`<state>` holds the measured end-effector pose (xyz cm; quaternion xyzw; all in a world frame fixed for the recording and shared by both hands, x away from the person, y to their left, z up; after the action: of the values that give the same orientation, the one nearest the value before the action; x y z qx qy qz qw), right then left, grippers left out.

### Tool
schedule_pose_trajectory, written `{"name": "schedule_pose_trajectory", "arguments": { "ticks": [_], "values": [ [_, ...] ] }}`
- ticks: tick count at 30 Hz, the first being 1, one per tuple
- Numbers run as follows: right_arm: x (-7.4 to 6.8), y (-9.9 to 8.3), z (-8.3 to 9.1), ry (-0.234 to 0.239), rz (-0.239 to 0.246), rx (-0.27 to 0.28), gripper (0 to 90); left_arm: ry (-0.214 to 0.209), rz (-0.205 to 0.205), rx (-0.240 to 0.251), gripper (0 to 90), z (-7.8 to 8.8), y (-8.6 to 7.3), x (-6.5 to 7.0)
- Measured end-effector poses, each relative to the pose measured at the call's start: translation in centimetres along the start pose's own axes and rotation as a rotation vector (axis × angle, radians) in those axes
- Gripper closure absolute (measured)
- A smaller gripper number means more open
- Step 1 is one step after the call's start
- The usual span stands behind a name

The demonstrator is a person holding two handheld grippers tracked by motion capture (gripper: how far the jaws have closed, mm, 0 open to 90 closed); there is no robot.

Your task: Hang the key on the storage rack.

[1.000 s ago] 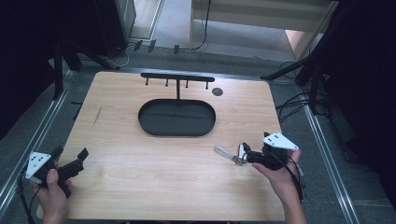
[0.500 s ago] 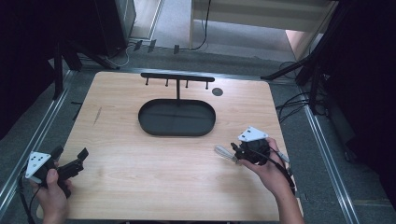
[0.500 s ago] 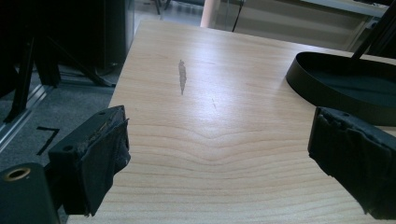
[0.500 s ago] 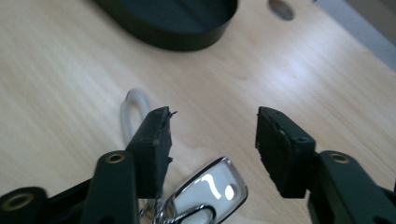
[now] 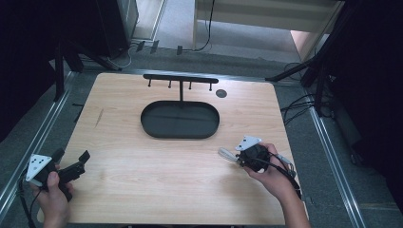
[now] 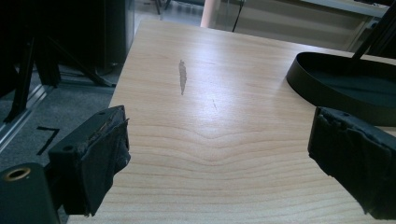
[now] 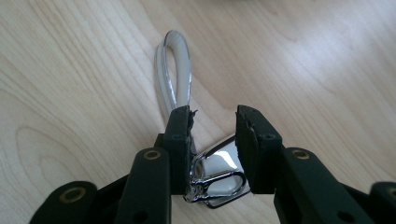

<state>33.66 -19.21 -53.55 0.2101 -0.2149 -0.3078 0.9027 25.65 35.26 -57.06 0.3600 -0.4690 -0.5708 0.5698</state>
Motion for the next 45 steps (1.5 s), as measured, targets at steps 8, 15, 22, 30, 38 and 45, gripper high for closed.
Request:
{"name": "schedule_pose_trajectory", "arguments": {
  "ticks": [8,15,22,30,38,45],
  "values": [
    [-0.5,-0.9,-1.2,0.045,0.025,-0.089,68.0,0.0,0.003,0.001,5.5,0.0,0.0,0.0],
    [-0.7,-1.3,-2.0,0.078,0.046,-0.142,68.1,-0.003,0.004,0.002,5.6,0.0,0.0,0.0],
    [-0.9,-1.2,-2.2,0.072,0.063,-0.149,76.7,-0.003,0.005,0.003,5.5,0.0,0.0,0.0],
    [-1.2,-1.4,-1.9,0.059,0.049,-0.136,83.1,-0.002,0.008,0.005,5.6,0.1,0.0,-0.1],
    [-0.3,-0.9,-1.2,0.007,-0.065,0.039,83.2,-0.001,0.01,0.008,5.5,0.1,0.0,-0.1],
    [0.2,0.2,-0.4,-0.018,-0.205,0.221,83.3,-0.001,0.011,0.008,5.6,0.1,0.0,-0.1]
  ]
}}
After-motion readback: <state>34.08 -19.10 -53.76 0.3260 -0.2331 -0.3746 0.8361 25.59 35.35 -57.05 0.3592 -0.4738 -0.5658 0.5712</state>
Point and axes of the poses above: each handheld gripper's, and its own axes: z roughly backward along the jaws, y roughly out of its top, x roughly to its right, the point moved 6 cm from there along -z, roughly forward along the jaws, and after that the axes turned 5 degrees about -z, right-handed, at the moved point
